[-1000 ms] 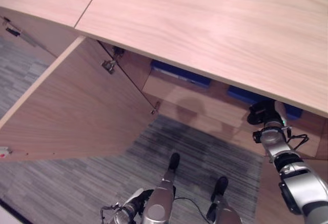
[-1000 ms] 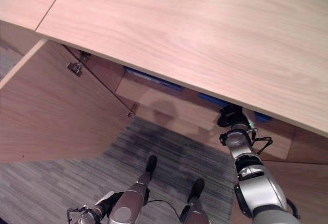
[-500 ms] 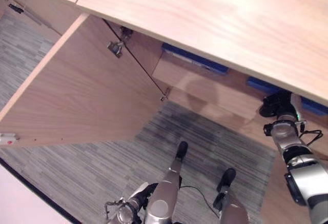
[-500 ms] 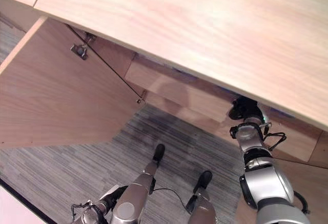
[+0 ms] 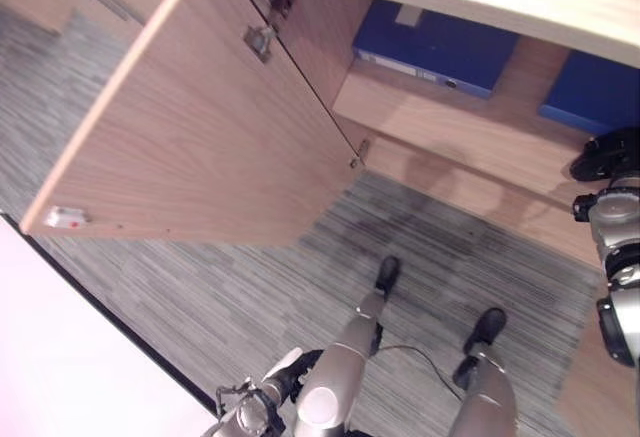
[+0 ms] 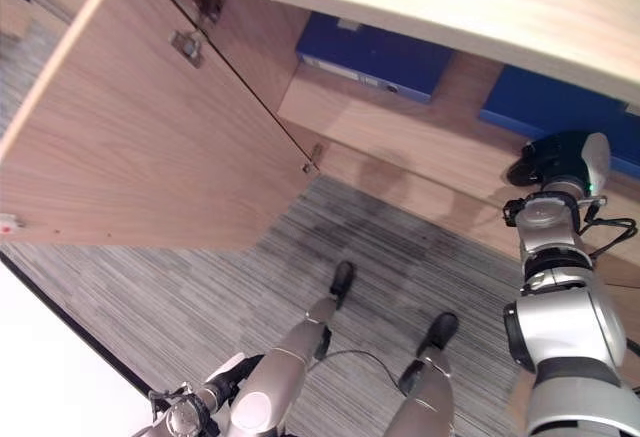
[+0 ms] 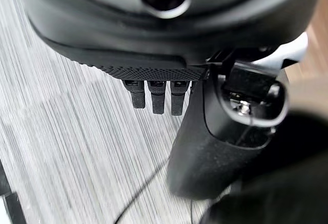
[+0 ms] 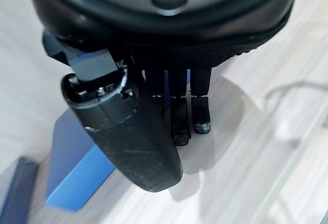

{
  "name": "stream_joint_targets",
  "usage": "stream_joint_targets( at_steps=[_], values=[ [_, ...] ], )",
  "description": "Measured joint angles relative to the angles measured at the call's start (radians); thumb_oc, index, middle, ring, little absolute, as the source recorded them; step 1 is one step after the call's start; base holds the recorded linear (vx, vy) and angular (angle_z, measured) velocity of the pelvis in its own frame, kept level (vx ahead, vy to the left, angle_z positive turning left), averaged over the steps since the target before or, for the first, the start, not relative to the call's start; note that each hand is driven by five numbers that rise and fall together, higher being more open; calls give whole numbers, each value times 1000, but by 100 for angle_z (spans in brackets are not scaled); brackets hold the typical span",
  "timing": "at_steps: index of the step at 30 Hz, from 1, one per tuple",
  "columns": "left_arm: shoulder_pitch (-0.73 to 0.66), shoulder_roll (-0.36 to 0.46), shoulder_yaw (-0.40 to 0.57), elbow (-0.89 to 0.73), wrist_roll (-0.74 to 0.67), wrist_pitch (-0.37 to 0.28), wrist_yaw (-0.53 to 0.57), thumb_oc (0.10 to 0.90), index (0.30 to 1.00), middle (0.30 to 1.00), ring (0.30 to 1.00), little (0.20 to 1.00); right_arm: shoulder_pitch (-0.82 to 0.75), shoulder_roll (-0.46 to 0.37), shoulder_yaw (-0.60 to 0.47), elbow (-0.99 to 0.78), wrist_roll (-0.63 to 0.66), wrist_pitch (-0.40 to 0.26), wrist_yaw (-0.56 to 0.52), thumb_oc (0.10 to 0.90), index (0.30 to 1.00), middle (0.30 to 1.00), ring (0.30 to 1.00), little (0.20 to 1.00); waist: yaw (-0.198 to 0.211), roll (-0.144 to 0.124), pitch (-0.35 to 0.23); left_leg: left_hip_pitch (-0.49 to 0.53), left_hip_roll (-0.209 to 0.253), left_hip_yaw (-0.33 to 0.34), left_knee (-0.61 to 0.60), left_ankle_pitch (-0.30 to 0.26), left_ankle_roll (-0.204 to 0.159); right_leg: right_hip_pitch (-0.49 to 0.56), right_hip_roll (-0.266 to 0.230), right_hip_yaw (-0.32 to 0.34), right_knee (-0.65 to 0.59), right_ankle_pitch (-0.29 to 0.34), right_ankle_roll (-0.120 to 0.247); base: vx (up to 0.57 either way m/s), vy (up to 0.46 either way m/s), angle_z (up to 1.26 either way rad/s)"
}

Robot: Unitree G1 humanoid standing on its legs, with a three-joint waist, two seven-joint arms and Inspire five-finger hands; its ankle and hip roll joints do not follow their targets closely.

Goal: Put the empty folder in the office cabinet

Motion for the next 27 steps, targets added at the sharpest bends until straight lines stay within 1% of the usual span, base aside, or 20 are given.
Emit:
stream_joint_targets(
  at_steps=[1,2,3,4,5,6,7,8,10,11,12,13,14,15,17,18,19,22,25,27],
  values=[
    [-10,7,3,-1,0,1,0,800,900,900,900,900,-3,-20,0,-1,0,6,-5,400,300,300,300,300,-11,-7,5,-13,-10,-1,13,-7,-19,2,-17,2,-19,4,-1,57,-34,50],
    [-21,6,-2,4,0,4,-4,800,900,900,900,900,-5,-30,0,-5,0,6,-9,400,300,300,300,300,-15,-21,15,-54,-34,-4,141,-18,15,0,-38,-2,-16,10,0,11,-14,-5],
    [-6,-2,-16,10,-1,9,-13,800,900,900,900,900,-4,-21,4,-15,0,6,-9,400,300,300,300,300,2,-17,12,-34,-19,-5,208,-57,41,8,-23,6,-25,13,9,-5,-4,-46],
    [-3,-9,-15,19,0,13,-18,800,900,900,900,900,1,-13,4,-29,2,3,-10,400,300,300,300,300,1,-17,12,-16,-12,7,182,-33,46,17,-11,11,-17,23,29,22,-26,-57],
    [-3,-14,-8,24,-1,18,-19,800,900,900,900,900,4,0,-10,-42,11,3,-19,400,300,300,300,300,-4,-22,14,-1,-7,13,156,-33,46,16,-1,17,22,15,19,25,-33,-14],
    [-5,-10,8,23,-2,18,-15,800,900,900,900,900,12,10,-26,-53,21,3,-28,400,300,300,300,300,-20,-40,13,21,-9,16,119,-29,42,29,9,18,45,-5,7,33,-74,21],
    [-11,-17,37,27,-2,24,-14,800,900,900,900,900,63,42,-72,-140,39,2,-54,400,300,300,300,300,-43,-55,15,49,-4,11,86,10,43,81,42,28,0,18,-12,24,-89,18],
    [-11,-23,48,37,-2,27,-13,800,900,900,900,900,99,67,-97,-199,39,-1,-64,400,300,300,300,300,-47,-57,16,62,10,10,83,36,51,102,54,24,-16,20,-15,20,-76,-3],
    [-15,-40,88,73,-24,44,-12,800,900,900,900,900,216,162,-116,-368,38,-16,-79,400,300,300,300,300,-57,-103,9,97,30,19,75,45,50,141,77,25,-42,24,-11,38,-86,-26],
    [-15,-25,86,96,-28,48,-16,800,900,900,900,900,276,228,-113,-439,34,-30,-75,400,300,300,300,300,-61,-136,-8,116,40,22,56,58,53,156,86,19,-57,31,-25,59,-111,-9],
    [-16,-25,100,116,-34,52,-23,800,900,900,900,900,337,268,-139,-507,27,-34,-78,400,300,300,300,300,-69,-146,-11,135,45,21,49,58,53,182,101,17,-72,32,-28,66,-111,8],
    [-11,-36,117,133,-39,61,-24,800,900,900,900,900,404,301,-160,-566,15,-45,-84,753,829,829,829,829,-70,-150,-12,156,47,15,47,58,52,219,103,2,-90,33,-30,48,-67,18],
    [-7,-37,120,135,-40,61,-22,800,900,900,900,900,422,313,-158,-570,12,-48,-81,800,900,900,900,900,-67,-152,-14,167,48,13,45,58,52,233,103,0,-95,34,-30,105,-111,24],
    [0,-45,138,155,-40,68,-17,800,900,900,900,900,506,371,-166,-607,-2,-47,-77,800,900,900,900,900,-67,-166,-16,222,55,11,29,57,51,294,114,-24,-114,33,-30,120,-91,17],
    [24,-45,174,177,-40,68,-17,800,900,900,900,900,600,439,-159,-677,-10,-49,-69,800,900,900,900,900,-78,-198,-26,266,61,11,22,51,43,351,121,-28,-145,33,-30,91,-43,11],
    [41,-44,204,193,-39,70,-17,800,900,900,900,900,655,477,-147,-711,-24,-49,-54,800,900,900,900,900,-84,-224,-40,291,62,12,12,49,40,385,122,-30,-172,33,-30,77,-29,-7],
    [61,-45,228,222,-39,81,-5,800,900,900,900,900,701,501,-115,-721,-32,-49,-33,800,900,900,900,900,-89,-264,-80,304,69,17,4,40,28,404,129,-30,-206,32,-32,93,-26,-6],
    [67,-52,265,269,-38,111,13,800,900,900,900,900,827,523,-128,-763,-57,-63,-19,800,900,900,900,900,-98,-300,-119,351,77,-4,-14,35,16,493,150,-61,-272,50,-44,-8,26,23],
    [92,-55,279,274,-40,111,42,800,900,900,900,900,902,521,-131,-786,-63,-64,-8,800,900,900,900,900,-115,-316,-156,350,79,-2,-23,29,-9,520,155,-92,-304,60,-50,-53,86,28],
    [104,-91,338,297,-42,115,64,800,900,900,900,900,950,516,-131,-794,-62,-67,10,800,900,900,900,900,-123,-302,-175,349,105,91,-40,17,-2,522,151,-94,-294,72,-61,-128,142,16]
  ],
)
